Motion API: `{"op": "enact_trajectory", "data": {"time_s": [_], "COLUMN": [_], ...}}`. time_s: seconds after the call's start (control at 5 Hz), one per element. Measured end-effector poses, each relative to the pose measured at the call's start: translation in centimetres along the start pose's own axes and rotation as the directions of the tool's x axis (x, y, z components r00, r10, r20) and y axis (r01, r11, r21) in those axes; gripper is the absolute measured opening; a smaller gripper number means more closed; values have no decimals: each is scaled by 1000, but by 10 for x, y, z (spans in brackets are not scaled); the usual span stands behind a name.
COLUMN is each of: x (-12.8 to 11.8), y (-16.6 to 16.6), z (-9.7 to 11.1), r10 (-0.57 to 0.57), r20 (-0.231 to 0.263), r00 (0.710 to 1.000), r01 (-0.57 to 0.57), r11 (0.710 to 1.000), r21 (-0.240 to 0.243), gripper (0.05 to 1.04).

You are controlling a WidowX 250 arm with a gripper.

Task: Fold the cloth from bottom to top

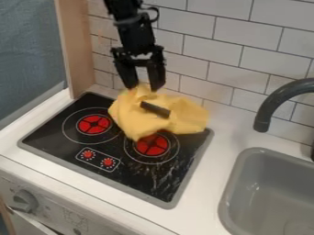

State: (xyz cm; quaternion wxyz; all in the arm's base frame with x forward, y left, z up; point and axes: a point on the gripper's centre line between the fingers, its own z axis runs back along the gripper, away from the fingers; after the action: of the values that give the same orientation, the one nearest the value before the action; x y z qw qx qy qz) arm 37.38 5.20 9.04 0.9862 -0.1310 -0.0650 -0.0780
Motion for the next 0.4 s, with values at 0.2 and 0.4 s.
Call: {"op": "enact_trajectory", "data": {"time_s": [0.2,0.4], "x": [-1,-5], "y": [1,7], "z": [14,19], "r10": [-2,2], "r20": [27,19], "r00": [1000,1000], "r01": [2,-3], "r11": [1000,1000], "r21": [1,13], "gripper": [998,998]}}
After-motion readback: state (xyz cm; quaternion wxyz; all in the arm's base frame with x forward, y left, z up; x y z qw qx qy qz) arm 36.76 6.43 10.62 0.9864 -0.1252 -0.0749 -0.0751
